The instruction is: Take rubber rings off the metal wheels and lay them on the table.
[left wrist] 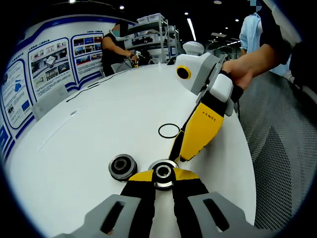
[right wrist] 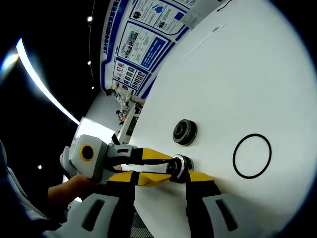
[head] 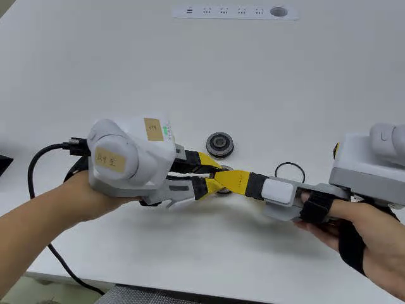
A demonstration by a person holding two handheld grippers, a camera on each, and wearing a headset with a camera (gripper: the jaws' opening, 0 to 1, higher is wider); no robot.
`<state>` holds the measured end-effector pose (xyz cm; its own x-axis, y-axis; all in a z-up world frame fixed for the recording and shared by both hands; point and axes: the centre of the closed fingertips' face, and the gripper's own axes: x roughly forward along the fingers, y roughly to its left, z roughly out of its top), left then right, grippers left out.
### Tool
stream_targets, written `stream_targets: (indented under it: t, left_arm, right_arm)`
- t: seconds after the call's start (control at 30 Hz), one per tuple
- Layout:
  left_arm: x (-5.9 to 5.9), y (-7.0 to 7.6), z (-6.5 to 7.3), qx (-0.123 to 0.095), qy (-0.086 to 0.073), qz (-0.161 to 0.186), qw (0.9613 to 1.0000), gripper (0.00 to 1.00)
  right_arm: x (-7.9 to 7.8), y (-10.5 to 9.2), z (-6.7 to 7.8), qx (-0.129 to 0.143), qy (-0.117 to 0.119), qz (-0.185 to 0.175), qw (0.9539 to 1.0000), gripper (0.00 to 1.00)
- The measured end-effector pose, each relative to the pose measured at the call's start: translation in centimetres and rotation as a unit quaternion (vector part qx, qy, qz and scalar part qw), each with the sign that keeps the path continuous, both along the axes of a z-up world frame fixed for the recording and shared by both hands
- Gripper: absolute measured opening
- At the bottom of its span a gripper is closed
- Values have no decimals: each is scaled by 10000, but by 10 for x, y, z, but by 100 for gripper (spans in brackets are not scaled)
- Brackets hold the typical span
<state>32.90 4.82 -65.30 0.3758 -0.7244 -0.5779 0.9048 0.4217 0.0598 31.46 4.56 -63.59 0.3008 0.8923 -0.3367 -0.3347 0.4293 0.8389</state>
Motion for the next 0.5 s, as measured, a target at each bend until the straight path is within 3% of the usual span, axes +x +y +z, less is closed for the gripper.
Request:
stream_targets:
  t: [0.27,0.5]
  left_arm:
    - [-1,0,0,-2,3,4,10000,12]
    - [-2,-1,2,-21,8,10,10000,12]
  right_arm:
    - [4,-4,-7,-145,-17,-48,9999,30]
    - [7,-8,-16,-233,120,-99,9996,19]
